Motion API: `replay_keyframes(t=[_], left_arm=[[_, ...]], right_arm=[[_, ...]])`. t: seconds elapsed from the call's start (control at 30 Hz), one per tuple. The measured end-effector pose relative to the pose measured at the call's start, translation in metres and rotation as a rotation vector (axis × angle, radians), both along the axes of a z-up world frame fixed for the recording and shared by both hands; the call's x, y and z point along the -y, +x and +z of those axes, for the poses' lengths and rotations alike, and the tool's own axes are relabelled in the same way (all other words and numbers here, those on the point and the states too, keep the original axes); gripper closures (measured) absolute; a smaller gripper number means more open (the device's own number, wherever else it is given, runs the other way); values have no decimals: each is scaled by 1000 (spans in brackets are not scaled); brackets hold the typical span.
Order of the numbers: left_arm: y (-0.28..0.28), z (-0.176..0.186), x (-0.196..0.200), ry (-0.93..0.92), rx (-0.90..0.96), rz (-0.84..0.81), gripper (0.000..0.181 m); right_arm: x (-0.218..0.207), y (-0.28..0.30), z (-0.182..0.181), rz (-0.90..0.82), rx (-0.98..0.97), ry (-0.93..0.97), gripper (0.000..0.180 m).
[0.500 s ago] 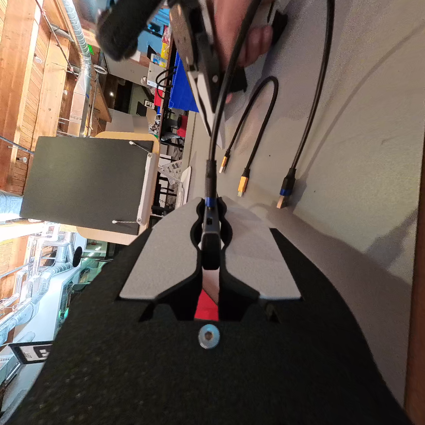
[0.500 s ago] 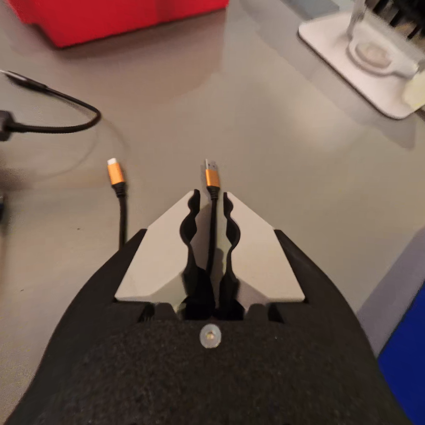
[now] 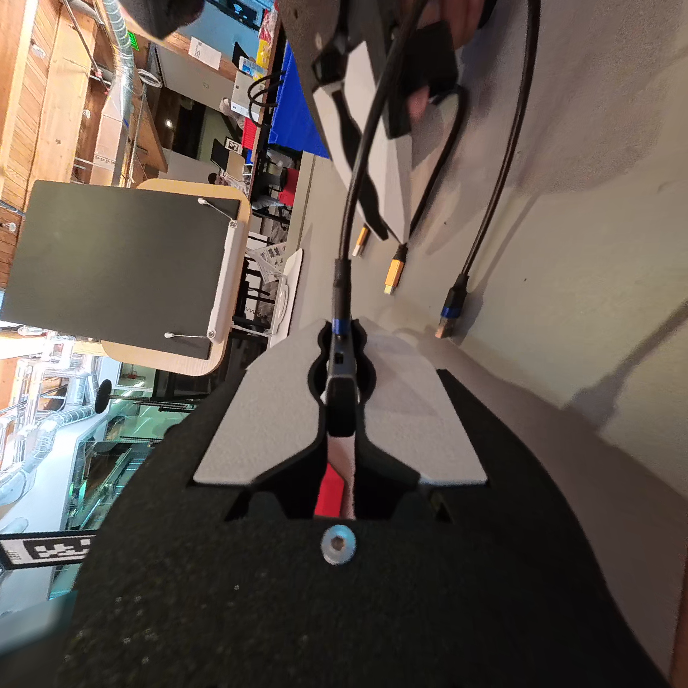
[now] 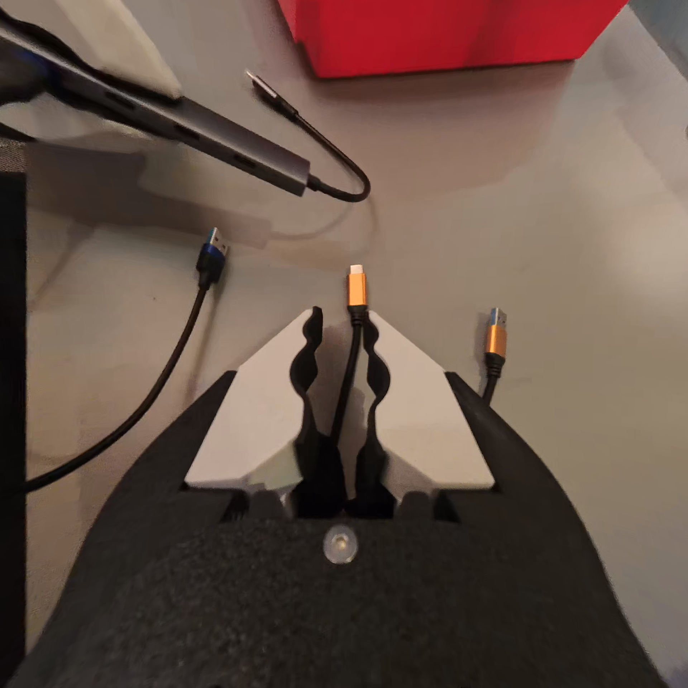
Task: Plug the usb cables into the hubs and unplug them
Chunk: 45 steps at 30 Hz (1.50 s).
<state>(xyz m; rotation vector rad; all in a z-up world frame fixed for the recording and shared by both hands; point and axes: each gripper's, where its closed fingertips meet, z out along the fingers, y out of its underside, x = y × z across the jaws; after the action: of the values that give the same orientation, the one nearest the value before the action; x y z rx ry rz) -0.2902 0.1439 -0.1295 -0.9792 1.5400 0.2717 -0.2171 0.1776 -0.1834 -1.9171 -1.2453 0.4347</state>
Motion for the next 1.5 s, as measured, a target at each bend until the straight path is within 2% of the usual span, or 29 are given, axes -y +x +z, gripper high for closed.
replay_keyframes(t=[0.13,0.27,0.33,0.47,0.6,0.7,0.8,0.97,1.5], left_arm=[[1,0,2,9,-12,-4,170],[2,1,4,13,-11,-10,170],[3,1,4,7,-3,-13,170],[6,1,3,-32,39,-21,170],[9,10,1,11,68,-22,170],[9,17,-5,121,40,14,170],[14,18,-9,183,10,28,171],[26,14,-4,213,-27,-7,170],[39,3,-1,287,-146,-16,171]], right_arm=[[-6,2,-10,-27,44,-36,160],[-9,4,-13,-21,99,32,163],[-8,4,-13,12,133,91,174],[-6,8,-11,35,191,170,174],[7,14,33,0,87,71,175],[37,6,66,17,-40,-140,175],[61,-8,80,70,-92,-241,175],[72,-15,68,90,19,-229,175],[70,-12,55,25,65,-256,175]])
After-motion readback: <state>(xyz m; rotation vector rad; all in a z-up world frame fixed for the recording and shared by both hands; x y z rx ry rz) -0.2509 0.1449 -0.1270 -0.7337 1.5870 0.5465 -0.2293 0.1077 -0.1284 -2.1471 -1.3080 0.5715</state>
